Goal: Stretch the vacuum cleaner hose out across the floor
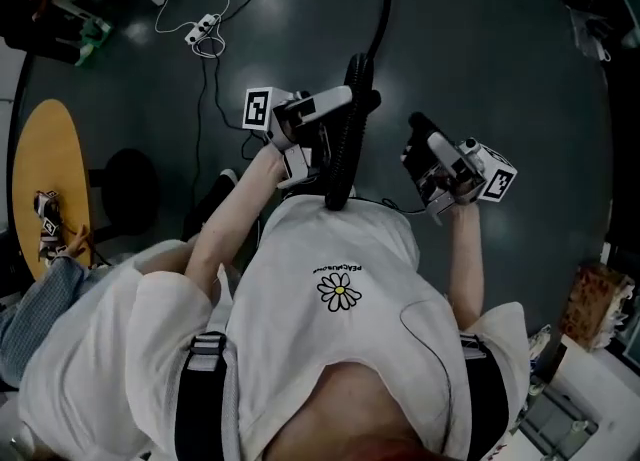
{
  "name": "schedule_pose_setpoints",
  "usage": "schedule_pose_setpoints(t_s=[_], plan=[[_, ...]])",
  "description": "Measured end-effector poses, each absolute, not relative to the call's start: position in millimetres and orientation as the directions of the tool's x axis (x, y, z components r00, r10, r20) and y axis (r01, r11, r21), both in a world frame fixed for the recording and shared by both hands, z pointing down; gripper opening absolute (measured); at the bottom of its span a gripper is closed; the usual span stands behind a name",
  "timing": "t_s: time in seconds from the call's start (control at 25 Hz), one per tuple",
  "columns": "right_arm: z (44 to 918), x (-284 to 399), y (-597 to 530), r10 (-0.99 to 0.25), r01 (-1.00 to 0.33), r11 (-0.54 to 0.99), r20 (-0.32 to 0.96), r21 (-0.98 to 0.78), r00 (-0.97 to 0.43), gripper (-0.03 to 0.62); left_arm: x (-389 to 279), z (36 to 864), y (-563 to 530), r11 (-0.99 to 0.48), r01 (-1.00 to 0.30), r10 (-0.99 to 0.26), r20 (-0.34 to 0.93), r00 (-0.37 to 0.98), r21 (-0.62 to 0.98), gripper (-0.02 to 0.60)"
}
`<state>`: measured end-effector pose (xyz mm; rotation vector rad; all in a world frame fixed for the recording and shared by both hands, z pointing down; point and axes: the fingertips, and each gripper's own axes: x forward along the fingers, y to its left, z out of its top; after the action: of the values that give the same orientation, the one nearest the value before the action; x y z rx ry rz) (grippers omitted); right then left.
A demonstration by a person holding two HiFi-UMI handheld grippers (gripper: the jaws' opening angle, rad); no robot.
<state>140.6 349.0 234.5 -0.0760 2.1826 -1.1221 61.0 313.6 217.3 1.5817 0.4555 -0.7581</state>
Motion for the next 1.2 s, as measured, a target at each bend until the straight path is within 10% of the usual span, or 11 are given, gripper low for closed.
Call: schedule_pose_setpoints(t_s=[0.24, 0.4, 0.96, 1.2], plan=[[321, 144, 296, -0.457, -0.368, 0.683, 0.024, -0.631, -0.889, 0.193, 74, 191, 318, -0.115, 0.706, -0.087, -0.715, 0.694, 0.699, 0.238], [397, 104, 284, -0.413, -0.48, 0.689, 0.25, -0.543, -0.875, 0.194, 60, 175, 363, -0.199, 0.693, 0.034, -0.701, 0.712, 0.693, 0.235], [448, 20, 362, 0.078, -0.136, 0.848, 0.374, -0.512, -0.924, 0.239, 33, 167, 404, -0.285, 0.655, 0.122, -0.651, 0.749, 0.7, 0.235], [433, -29, 344, 0.231, 0.099, 0.874, 0.227, -0.476, -0.946, 0.233, 54, 165, 416, -0.312, 0.631, 0.215, -0.594, 0.775, 0.71, 0.226]])
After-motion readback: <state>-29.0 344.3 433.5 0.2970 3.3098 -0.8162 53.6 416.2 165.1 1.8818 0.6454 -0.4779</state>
